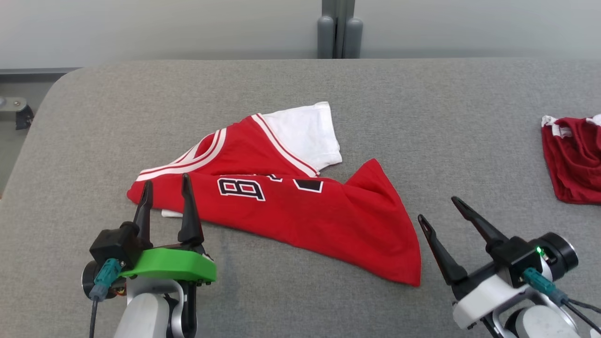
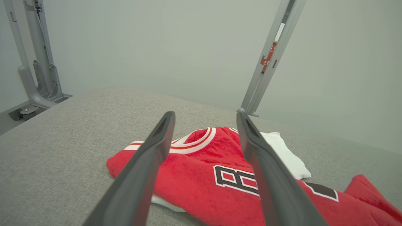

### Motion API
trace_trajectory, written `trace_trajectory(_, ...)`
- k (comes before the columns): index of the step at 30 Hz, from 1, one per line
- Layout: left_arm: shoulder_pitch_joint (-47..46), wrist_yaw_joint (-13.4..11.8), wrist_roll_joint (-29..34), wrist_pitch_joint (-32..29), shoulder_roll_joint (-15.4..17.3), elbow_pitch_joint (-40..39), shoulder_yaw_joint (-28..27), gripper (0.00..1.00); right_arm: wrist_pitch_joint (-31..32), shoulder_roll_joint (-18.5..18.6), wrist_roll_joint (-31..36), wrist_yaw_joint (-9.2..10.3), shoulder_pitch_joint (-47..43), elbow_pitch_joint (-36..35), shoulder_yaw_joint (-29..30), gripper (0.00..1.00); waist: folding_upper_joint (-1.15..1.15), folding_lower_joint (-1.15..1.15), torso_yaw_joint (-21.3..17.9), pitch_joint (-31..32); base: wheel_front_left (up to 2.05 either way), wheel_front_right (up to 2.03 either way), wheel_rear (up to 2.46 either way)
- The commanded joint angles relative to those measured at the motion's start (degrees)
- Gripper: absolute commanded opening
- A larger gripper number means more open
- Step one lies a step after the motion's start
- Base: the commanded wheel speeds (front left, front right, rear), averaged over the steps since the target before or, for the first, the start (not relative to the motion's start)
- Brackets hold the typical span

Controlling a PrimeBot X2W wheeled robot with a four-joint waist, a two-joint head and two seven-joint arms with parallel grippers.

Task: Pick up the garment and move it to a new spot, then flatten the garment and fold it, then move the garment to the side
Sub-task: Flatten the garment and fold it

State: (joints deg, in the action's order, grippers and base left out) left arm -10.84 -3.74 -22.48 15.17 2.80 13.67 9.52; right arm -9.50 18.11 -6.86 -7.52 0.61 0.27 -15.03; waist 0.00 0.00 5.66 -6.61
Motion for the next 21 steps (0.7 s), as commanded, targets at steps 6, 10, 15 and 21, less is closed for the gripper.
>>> trace_trajectory(6,1.1,-0.8,-0.4,-1.2,0.6,7.1,0.4,1.00,-0.6,-1.1,1.2,0.07,5.1,1.6,-0.4,1.00,0.00,0.00,3.1,0.5,0.00,0.00,0.00)
trace_trajectory(10,-1.2,-0.3,-1.1,-4.0,1.1,13.4,0.5,1.00,-1.7,-3.5,2.3,0.07,5.9,2.4,-0.1,1.00,0.00,0.00,2.9,0.0,0.00,0.00,0.00)
trace_trajectory(15,-4.8,0.0,-2.1,-4.6,1.5,20.1,-0.3,1.00,-2.8,-6.0,3.1,0.06,6.9,2.7,0.1,1.00,0.00,0.00,1.0,-1.5,0.00,0.00,0.00)
trace_trajectory(21,-9.9,-0.4,-3.0,-4.9,2.7,27.4,-1.5,1.00,-3.4,-7.2,4.4,0.07,7.7,1.8,1.1,1.00,0.00,0.00,-1.9,-3.8,0.00,0.00,0.00)
